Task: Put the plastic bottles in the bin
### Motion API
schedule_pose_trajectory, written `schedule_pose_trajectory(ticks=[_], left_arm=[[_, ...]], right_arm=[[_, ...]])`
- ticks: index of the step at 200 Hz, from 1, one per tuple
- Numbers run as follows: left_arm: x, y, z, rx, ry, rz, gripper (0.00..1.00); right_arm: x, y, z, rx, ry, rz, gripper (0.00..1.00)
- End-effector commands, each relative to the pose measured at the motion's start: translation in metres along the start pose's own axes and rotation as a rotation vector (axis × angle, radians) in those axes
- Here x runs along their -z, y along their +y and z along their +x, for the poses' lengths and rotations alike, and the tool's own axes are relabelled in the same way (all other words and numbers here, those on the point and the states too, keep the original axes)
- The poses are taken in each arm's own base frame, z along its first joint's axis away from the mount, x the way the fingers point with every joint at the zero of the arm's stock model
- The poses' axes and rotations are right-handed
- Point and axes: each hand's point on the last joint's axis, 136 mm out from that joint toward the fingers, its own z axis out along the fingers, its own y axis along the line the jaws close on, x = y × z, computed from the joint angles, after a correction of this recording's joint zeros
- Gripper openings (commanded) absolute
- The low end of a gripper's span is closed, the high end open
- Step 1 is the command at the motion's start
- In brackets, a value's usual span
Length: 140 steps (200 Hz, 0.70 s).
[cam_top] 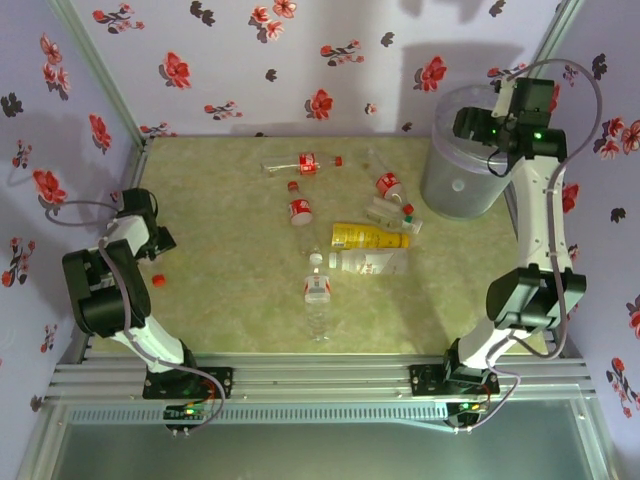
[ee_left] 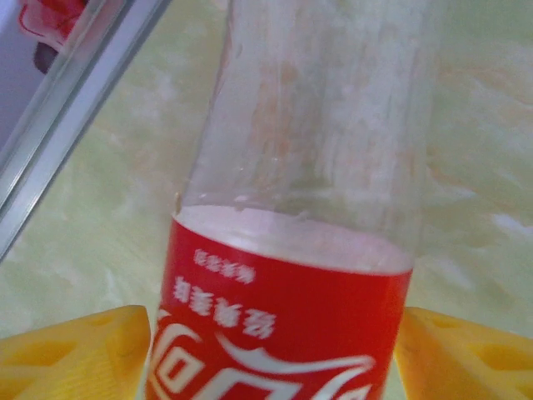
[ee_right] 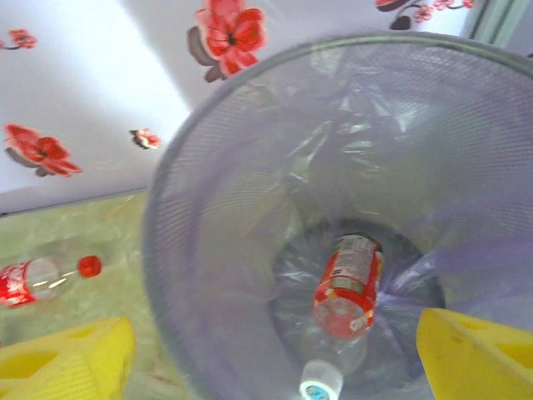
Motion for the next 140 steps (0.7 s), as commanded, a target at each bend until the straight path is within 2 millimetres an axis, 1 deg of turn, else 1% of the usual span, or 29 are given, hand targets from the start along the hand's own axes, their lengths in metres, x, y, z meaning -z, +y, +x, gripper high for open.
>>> schedule_pose_trajectory(ticks=[1,17,31,50,70,92,106,113,140], left_arm=[[0.019,-0.018,-0.008,-0.021,-0.028,0.050,0.72],[0.031,-0.032,-0.009,-0.024,-0.041,0.099,0.68],[0.044,-0.047,-0.009,-0.022,-0.059,0.155,0.67],[0.065,-0.067,-0.009,-0.028,-0.089,0.229,0.67],[0.091,-0.092,-0.007,-0.037,-0.127,0.339,0.67],[0.121,-0.124,-0.003,-0.073,-0.164,0.485,0.66],[0.142,-0.151,0.005,-0.128,-0.195,0.593,0.67],[0.152,-0.163,0.009,-0.153,-0.208,0.649,0.67],[0.196,-0.210,0.031,-0.245,-0.243,0.886,0.67]], right_arm=[[0.008,0.023,0.008,0.001,0.003,-0.048,0.88],[0.019,0.042,0.013,0.009,-0.007,-0.090,0.88],[0.028,0.058,0.018,0.009,-0.012,-0.133,0.88],[0.039,0.079,0.032,0.002,0.000,-0.193,0.88],[0.046,0.101,0.051,-0.020,0.022,-0.266,0.88],[0.051,0.120,0.073,-0.049,0.059,-0.321,0.88],[0.053,0.136,0.084,-0.080,0.075,-0.380,0.88],[0.051,0.144,0.091,-0.099,0.092,-0.408,0.88],[0.048,0.188,0.110,-0.164,0.141,-0.553,0.87]])
